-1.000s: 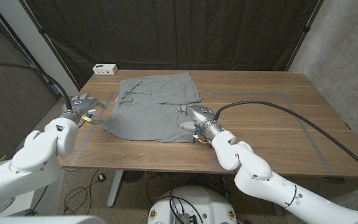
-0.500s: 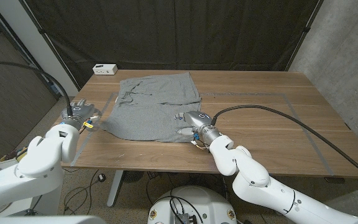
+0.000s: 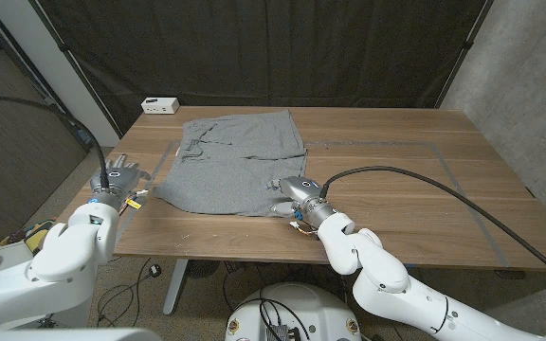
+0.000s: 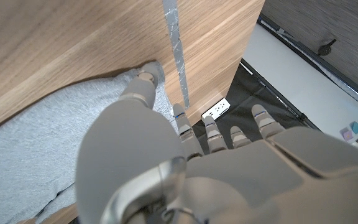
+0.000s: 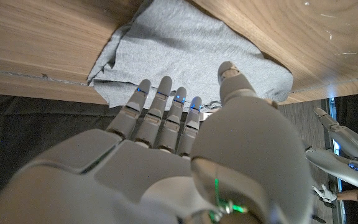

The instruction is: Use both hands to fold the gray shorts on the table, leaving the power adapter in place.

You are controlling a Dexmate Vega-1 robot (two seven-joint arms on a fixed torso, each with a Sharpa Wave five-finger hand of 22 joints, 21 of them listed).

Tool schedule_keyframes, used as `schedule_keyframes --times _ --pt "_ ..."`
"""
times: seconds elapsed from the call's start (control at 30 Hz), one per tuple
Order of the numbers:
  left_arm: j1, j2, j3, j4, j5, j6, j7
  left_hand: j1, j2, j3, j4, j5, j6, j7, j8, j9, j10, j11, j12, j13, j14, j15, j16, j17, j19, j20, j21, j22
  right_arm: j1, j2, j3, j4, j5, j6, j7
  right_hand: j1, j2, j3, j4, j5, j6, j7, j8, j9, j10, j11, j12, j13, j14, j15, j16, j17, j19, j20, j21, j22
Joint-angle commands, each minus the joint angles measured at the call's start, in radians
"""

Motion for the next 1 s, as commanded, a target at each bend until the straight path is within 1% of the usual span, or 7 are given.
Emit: schedule_keyframes --times 0.03,0.17,0.37,0.6,0.73,0.83,1.0 --pt "-0.048 -0.027 0.103 0.074 -0.006 -0.044 0.195 0.015 0.0 -0.011 0.003 0.011 -0.004 0.001 -0.003 0.003 0.01 -0.009 0.009 0.003 0.007 -0.014 0.007 0.001 0.023 -0.003 0.008 -0.002 -0.002 0.001 -0.005 0.032 -0.025 -0.01 0.013 0.034 0.002 0.006 -0.008 0.011 0.003 -0.005 -0.003 0.003 -0.005 -0.007 0.005 0.006 0.004 -0.151 0.006 0.005 0.002 -0.007 0.004 0.005" --pt "-0.067 -0.052 0.118 0.109 -0.022 -0.096 0.257 0.019 0.0 -0.02 0.006 0.012 -0.003 0.001 -0.005 0.004 0.024 -0.011 0.015 0.003 0.02 -0.02 0.01 0.0 0.048 -0.009 0.015 -0.002 -0.003 -0.001 0.006 0.036 -0.002 -0.003 0.017 0.051 0.006 0.008 -0.009 0.014 0.002 -0.007 -0.004 0.003 -0.011 -0.011 0.006 0.008 0.002 -0.153 0.005 0.008 0.002 -0.011 0.004 0.006" --pt "-0.136 -0.09 0.181 0.164 -0.004 -0.132 0.304 0.021 0.005 -0.032 0.012 0.014 0.003 0.001 -0.006 0.004 0.045 -0.013 0.023 0.003 0.035 -0.025 0.012 0.0 0.069 -0.011 0.02 -0.002 0.005 0.002 0.004 0.051 -0.003 -0.006 0.018 0.059 0.008 0.007 -0.007 0.016 0.005 -0.013 -0.003 0.003 -0.004 -0.01 0.011 0.01 0.007 -0.158 0.009 0.013 0.005 -0.013 0.005 0.006" --pt "-0.226 -0.111 0.258 0.214 0.015 -0.162 0.272 0.023 0.011 -0.037 0.015 0.016 0.012 0.001 -0.004 0.004 0.05 -0.013 0.024 0.003 0.038 -0.026 0.011 0.0 0.075 -0.013 0.02 -0.001 0.02 0.009 -0.001 0.072 0.003 -0.019 0.041 0.071 0.01 0.005 -0.005 0.017 0.006 -0.013 -0.004 0.003 -0.003 -0.015 0.015 0.012 0.009 -0.16 0.011 0.018 0.007 -0.017 0.007 0.006" --pt "-0.282 -0.117 0.303 0.241 0.026 -0.176 0.223 0.027 0.014 -0.041 0.015 0.016 0.022 0.001 -0.001 0.005 0.051 -0.017 0.024 0.003 0.04 -0.03 0.01 0.0 0.083 -0.019 0.022 -0.001 0.036 0.012 -0.02 0.071 -0.033 -0.054 0.073 0.08 0.011 0.005 -0.005 0.019 -0.007 -0.015 -0.009 0.003 -0.02 -0.014 0.01 0.014 -0.001 -0.163 0.005 0.02 0.005 -0.019 0.006 0.006" --pt "-0.298 -0.12 0.317 0.252 0.026 -0.186 0.215 0.033 0.013 -0.044 0.012 0.017 0.027 0.001 0.0 0.005 0.049 -0.016 0.022 0.002 0.039 -0.029 0.009 0.0 0.091 -0.022 0.024 -0.001 0.043 0.012 -0.024 0.07 -0.037 -0.068 0.095 0.082 0.011 0.004 -0.003 0.02 -0.021 -0.016 -0.014 0.004 -0.034 -0.02 0.006 0.015 -0.013 -0.16 -0.001 0.02 0.003 -0.019 0.006 0.006" --pt "-0.345 -0.129 0.361 0.284 0.051 -0.197 0.177 0.044 0.009 -0.05 0.008 0.019 0.039 0.001 0.004 0.005 0.053 -0.02 0.023 0.002 0.043 -0.034 0.009 -0.001 0.107 -0.03 0.028 -0.001 0.058 0.012 -0.037 0.072 -0.059 -0.096 0.132 0.087 0.01 0.003 -0.001 0.022 -0.041 -0.019 -0.02 0.004 -0.055 -0.014 -0.001 0.015 -0.027 -0.154 -0.011 0.019 -0.005 -0.018 0.003 0.006"
